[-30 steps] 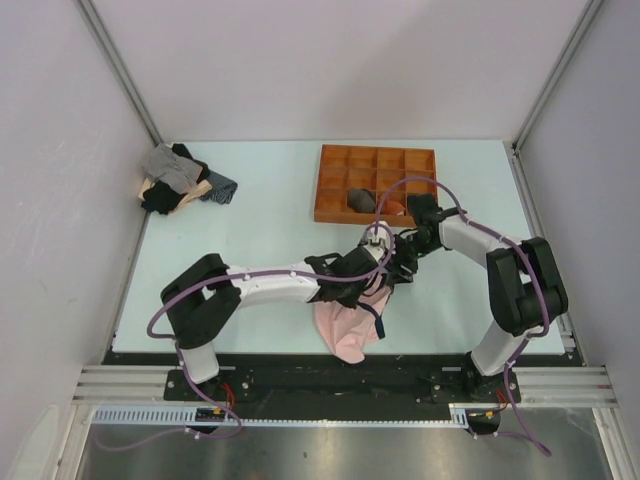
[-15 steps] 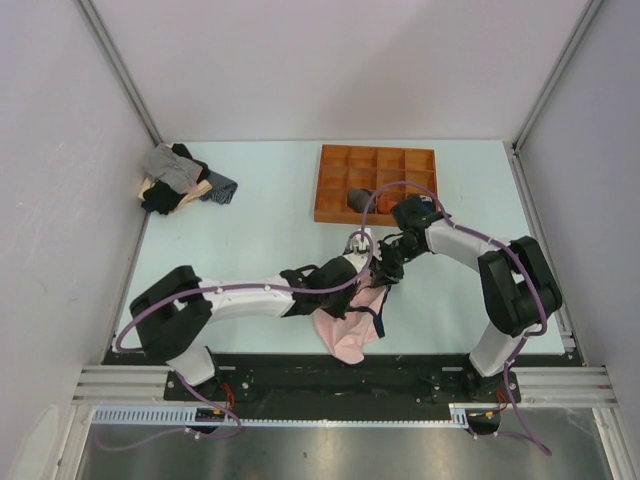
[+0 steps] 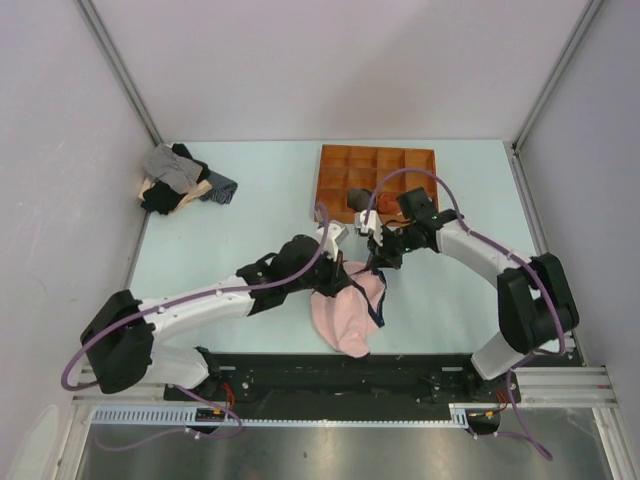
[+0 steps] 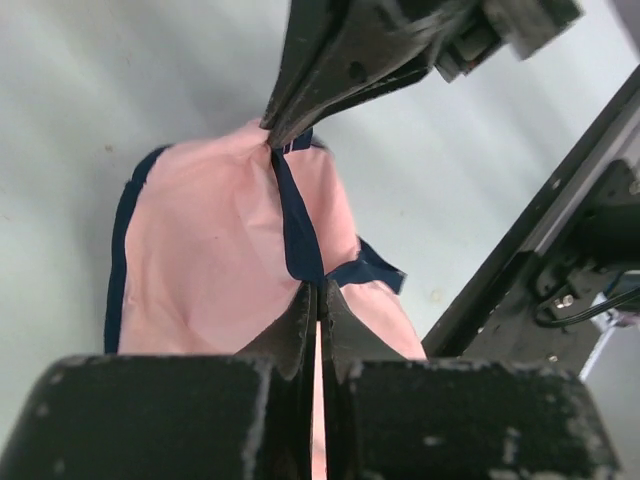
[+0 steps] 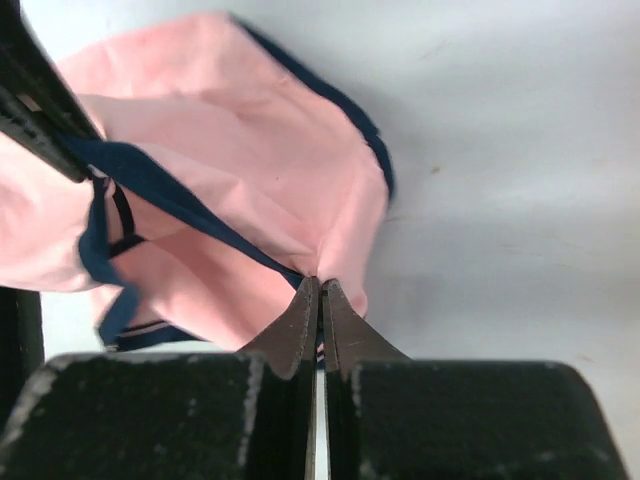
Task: Roll the underwear
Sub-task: Flatten out the underwear at the corner of the board.
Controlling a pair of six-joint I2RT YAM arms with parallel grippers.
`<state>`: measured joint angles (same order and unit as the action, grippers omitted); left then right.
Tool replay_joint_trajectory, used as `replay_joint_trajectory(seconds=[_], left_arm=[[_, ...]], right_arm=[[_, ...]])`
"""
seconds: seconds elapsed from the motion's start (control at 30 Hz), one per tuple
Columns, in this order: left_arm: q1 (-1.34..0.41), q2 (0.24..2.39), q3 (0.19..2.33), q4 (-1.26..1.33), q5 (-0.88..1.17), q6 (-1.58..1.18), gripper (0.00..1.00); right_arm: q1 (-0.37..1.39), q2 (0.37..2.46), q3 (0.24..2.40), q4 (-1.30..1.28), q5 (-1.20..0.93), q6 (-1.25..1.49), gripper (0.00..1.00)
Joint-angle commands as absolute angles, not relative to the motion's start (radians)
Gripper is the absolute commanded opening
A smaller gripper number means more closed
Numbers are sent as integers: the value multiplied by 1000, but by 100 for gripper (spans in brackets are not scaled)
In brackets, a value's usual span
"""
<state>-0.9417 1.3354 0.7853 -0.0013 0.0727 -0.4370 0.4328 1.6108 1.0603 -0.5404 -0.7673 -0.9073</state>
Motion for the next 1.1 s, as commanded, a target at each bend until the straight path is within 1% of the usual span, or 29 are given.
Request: replay_joint_trajectory(seconds=[0.0, 0.13, 0.3, 0.4, 0.43, 0.5, 0.63, 0.77, 0.93, 1.07], left_arm=[[-898, 1249, 802, 37, 153, -423, 1], [-876, 1232, 868, 8, 244, -396, 2], [-865, 1207, 957, -98, 239, -350, 2], [-851, 1195, 1021, -172, 247, -301, 2], [-848, 1200, 1073, -214, 261, -276, 2], [-845, 1221, 1161, -261, 323, -255, 3], [-845, 1258, 1262, -340, 442, -239, 4], [-847, 1275, 1285, -338, 560, -267, 4], [-861, 1293, 1244, -276, 684, -325, 5], [-868, 1292, 1168, -245, 700, -334, 5]], right_arm=[[419, 1474, 1071, -454, -778, -824, 0], [394, 1421, 1080, -443, -788, -799, 0], [319, 1338, 1112, -448, -844, -764, 0], [310, 1278, 1163, -495, -824, -791, 0], [310, 1263, 1190, -511, -818, -798, 0], [310, 1212, 1215, -563, -801, -811, 0], [310, 1111, 1229, -633, -759, -815, 0], [310, 1036, 1267, -773, -710, -842, 0], [313, 948, 1324, -970, -699, -903, 0], [340, 937, 1338, -1089, -748, -939, 0]])
